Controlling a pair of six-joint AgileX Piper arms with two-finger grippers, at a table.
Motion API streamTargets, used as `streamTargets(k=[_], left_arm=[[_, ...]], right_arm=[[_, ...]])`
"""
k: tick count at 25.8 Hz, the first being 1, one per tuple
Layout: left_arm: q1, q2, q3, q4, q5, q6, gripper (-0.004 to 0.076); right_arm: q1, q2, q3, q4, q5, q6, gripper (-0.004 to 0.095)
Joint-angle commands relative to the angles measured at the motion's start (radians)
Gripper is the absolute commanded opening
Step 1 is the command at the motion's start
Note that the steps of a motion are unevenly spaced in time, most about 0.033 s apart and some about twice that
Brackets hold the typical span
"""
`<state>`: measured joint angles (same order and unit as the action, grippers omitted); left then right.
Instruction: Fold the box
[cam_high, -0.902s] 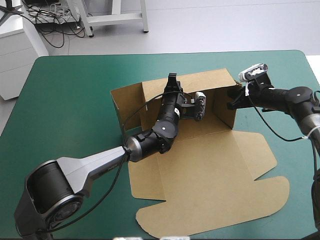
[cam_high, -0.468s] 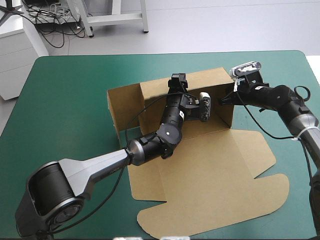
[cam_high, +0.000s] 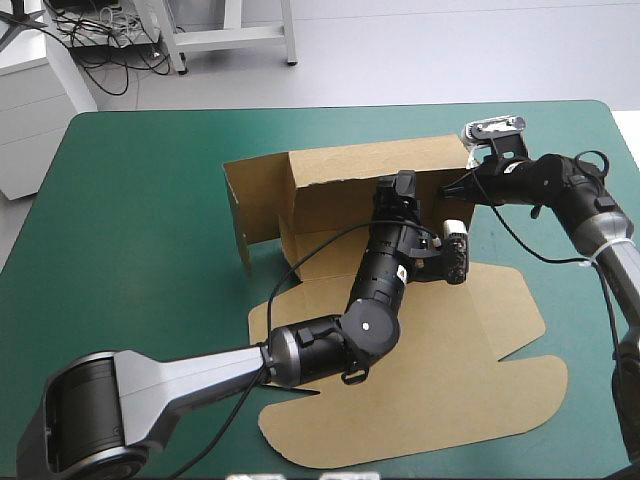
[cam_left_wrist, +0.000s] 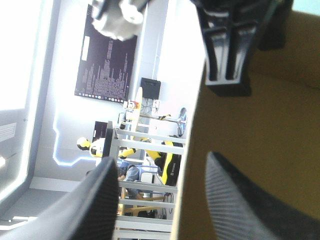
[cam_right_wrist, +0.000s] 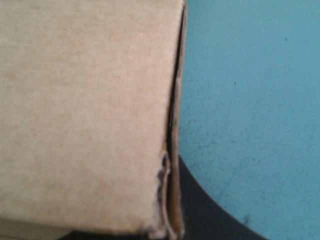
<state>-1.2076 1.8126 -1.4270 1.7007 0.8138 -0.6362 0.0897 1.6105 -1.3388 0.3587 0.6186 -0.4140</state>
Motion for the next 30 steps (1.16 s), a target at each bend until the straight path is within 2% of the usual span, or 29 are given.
streamTargets(k=[1,3,7,10,18,21,24,26,29,30], left_arm=[[-0.046,-0.114,-0.037,0.098,0.122,-0.018,0.0148],[-0.054,-0.166,-0.046,0.102,0.161,-0.021,-0.0009],[-0.036,-0.300,-0.068,0.061,0.166,-0.078,-0.0004],[0.034,-0.400,-0.080,-0.033,0.150,-0.082,-0.0004],[0.391,-0.614,-0.080,-0.437,0.120,0.041,-0.0004],[0.556,-0.653,-0.080,-0.631,0.120,0.169,-0.0004],[0.796,-0.668,-0.080,-0.967,0.120,0.404,-0.0004],[0.927,-0.660,-0.073,-1.125,0.118,0.501,-0.0004],[1.041,-0.649,-0.072,-1.307,0.118,0.615,-0.0004],[1.072,-0.649,-0.072,-1.361,0.118,0.636,-0.0004]], right_arm=[[-0.005,-0.031,-0.074,-0.043,0.081,0.032,0.0002],[-0.005,-0.031,-0.095,-0.067,0.117,0.054,0.0002],[-0.005,-0.057,-0.107,-0.097,0.160,0.082,0.0002],[-0.005,-0.095,-0.107,-0.111,0.196,0.109,0.0002],[-0.005,-0.189,-0.109,-0.107,0.411,0.174,0.0002],[-0.005,-0.184,-0.109,-0.107,0.450,0.191,0.0002],[-0.005,-0.154,-0.109,-0.067,0.398,0.211,0.0002],[0.000,-0.116,-0.109,-0.046,0.380,0.211,0.0002],[0.034,-0.048,-0.109,-0.072,0.345,0.208,0.0002],[0.055,-0.017,-0.109,-0.076,0.294,0.208,0.0002]])
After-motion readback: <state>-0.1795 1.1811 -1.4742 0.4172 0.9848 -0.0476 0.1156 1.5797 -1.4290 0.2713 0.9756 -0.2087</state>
